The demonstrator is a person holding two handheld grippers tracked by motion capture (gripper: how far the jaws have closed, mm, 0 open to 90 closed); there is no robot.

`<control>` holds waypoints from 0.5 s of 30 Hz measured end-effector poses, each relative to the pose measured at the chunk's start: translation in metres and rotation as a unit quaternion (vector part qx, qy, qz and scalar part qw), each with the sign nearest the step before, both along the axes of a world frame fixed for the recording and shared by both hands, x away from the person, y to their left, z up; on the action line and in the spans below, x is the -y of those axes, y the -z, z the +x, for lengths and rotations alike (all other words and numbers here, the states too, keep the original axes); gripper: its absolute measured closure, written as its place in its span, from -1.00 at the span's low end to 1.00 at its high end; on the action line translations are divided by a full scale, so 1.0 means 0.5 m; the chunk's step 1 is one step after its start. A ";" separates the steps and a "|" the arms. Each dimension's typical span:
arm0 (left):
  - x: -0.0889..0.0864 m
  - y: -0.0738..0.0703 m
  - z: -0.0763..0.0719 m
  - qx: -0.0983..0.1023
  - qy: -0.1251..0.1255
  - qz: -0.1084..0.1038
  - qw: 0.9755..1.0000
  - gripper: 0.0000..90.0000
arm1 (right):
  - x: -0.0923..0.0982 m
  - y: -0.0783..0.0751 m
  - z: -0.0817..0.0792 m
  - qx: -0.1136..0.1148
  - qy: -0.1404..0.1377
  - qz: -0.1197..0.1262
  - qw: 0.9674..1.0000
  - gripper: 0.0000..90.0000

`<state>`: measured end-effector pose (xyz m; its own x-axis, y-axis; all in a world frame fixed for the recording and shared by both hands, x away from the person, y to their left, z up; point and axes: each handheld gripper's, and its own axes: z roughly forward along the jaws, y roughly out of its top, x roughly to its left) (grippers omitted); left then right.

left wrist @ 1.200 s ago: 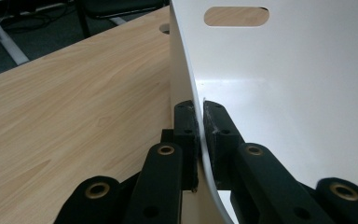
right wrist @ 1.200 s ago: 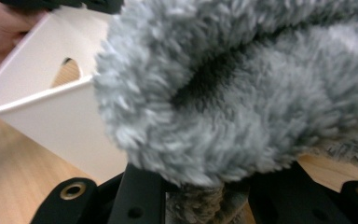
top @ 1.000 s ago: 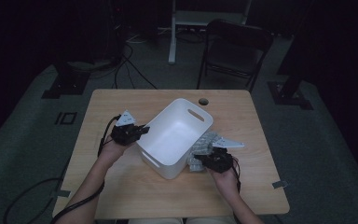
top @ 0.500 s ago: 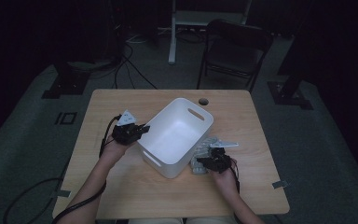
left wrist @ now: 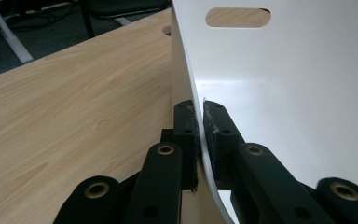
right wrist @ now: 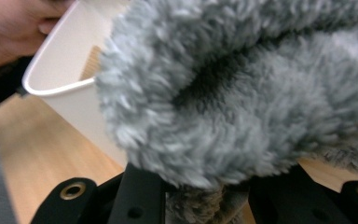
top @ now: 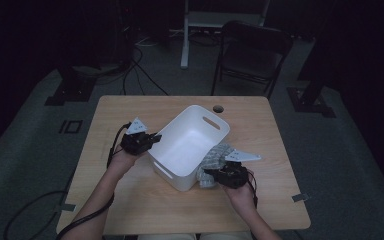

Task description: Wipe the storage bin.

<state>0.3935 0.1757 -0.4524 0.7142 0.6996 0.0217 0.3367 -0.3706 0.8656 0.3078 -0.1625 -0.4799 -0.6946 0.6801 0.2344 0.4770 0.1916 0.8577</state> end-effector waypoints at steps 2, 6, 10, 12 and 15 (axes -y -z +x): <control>0.001 0.000 0.000 0.000 0.001 0.000 1.000 0.88 | -0.002 0.004 0.001 0.008 0.009 -0.012 1.000 0.62; 0.004 0.000 0.001 0.001 0.001 0.001 1.000 0.88 | -0.002 0.015 0.007 0.005 0.016 -0.021 1.000 0.62; 0.005 0.000 0.002 0.000 -0.002 0.001 1.000 0.88 | 0.001 0.040 0.018 -0.011 0.023 -0.028 0.999 0.62; 0.006 0.000 0.002 0.001 -0.003 0.002 1.000 0.88 | 0.003 0.055 0.027 -0.022 0.027 -0.034 0.999 0.62; 0.006 0.000 0.003 0.000 -0.005 -0.001 1.000 0.87 | 0.006 0.085 0.046 -0.056 0.033 -0.049 0.997 0.61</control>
<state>0.3950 0.1727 -0.4526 0.7079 0.7060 0.0206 0.3399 -0.3661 0.8663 0.3307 -0.1656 -0.5223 -0.6208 0.7471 0.2377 0.5834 0.2376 0.7767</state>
